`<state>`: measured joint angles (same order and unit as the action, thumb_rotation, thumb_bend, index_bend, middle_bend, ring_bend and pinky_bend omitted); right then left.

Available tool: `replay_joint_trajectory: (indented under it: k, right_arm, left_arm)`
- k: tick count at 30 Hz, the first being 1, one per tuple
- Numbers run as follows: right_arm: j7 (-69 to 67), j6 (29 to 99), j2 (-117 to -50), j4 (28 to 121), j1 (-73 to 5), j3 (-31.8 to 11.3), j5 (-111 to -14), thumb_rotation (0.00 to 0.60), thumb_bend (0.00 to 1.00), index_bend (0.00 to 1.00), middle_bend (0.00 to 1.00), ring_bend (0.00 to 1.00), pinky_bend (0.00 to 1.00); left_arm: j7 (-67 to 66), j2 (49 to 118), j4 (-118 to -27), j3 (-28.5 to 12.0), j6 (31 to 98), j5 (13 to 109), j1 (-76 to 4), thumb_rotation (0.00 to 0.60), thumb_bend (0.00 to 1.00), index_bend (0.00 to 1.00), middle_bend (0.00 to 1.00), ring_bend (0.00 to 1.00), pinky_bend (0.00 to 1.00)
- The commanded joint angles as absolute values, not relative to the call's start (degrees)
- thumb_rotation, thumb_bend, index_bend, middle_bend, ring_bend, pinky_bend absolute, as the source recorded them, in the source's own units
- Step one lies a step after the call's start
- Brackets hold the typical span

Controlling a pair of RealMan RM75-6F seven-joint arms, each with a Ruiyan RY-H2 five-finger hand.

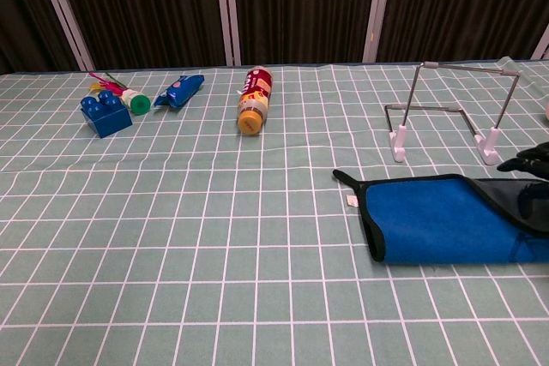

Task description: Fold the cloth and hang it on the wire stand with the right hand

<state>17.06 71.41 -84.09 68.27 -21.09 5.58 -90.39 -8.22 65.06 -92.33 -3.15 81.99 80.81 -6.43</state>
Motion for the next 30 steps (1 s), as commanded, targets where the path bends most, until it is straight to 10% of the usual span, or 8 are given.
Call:
replay_joint_trajectory:
  k: [1,30]
  right_arm:
    - [16.2,72.6,-85.6,65.4,-20.8,5.4,-91.7,0.6,0.28,0.48,0.08,0.0,0.0]
    - [5.0,61.5,-89.0,61.9,-22.2,-8.2,-71.9,0.6,0.45,0.63,0.17,0.0,0.08]
  left_arm:
    - [-8.3,65.1,-92.3,-3.2,81.9,80.8,-6.5,0.6,0.0,0.0,0.0,0.0,0.0]
    - [-8.3,65.1,-92.3,-3.2,81.8,80.6,-6.5,0.6,0.0,0.0,0.0,0.0,0.0]
